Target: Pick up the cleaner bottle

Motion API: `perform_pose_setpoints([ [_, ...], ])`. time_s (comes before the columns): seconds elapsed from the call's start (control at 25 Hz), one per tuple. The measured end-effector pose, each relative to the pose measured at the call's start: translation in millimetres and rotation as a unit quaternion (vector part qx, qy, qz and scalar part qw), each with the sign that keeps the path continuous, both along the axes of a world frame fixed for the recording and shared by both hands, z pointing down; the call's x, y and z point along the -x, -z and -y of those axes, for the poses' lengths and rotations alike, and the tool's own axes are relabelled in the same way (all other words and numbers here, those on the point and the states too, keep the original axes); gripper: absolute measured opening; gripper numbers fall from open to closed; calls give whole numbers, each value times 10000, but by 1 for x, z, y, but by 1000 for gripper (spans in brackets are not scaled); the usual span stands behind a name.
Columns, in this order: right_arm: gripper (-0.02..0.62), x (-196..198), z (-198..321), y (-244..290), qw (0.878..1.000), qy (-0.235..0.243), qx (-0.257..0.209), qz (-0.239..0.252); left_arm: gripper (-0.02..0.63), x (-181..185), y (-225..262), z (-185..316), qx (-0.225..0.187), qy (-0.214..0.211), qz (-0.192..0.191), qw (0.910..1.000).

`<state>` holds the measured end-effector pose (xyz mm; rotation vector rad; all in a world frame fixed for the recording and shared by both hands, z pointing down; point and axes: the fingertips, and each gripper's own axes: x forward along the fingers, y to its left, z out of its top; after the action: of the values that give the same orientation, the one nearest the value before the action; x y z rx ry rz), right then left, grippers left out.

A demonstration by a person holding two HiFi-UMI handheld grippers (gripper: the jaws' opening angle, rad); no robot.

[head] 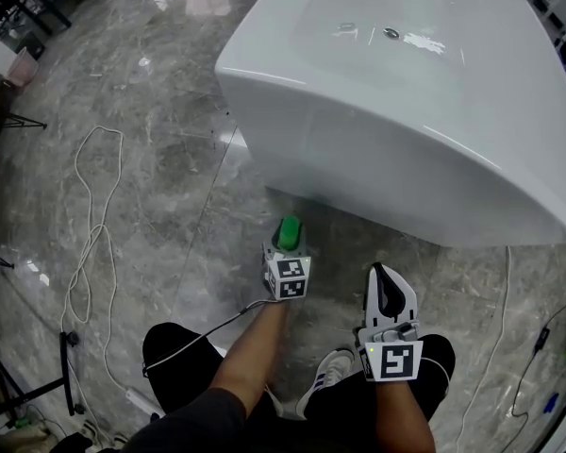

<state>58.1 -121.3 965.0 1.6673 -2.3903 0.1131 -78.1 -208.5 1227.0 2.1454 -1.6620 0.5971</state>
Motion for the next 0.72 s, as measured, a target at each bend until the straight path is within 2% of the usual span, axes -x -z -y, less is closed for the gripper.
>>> perform_pose_setpoints([
  [0.2,18,1,0,0,9997,-145,93,191,187,-8,42,-2,-249,-191,-145,9994],
  [0.36,18,10,-6,24,9997,-223,68,-36,187,-10,102,0,-426,-312,-74,9986],
  [0.6,18,21,-23,140,9998,-209,-3,9,187,-9,245,-14,-500,-298,-173,9982],
  [0.72,18,18,-31,209,9993,-329,181,20,187,-3,329,-28,-465,-365,-183,9981],
])
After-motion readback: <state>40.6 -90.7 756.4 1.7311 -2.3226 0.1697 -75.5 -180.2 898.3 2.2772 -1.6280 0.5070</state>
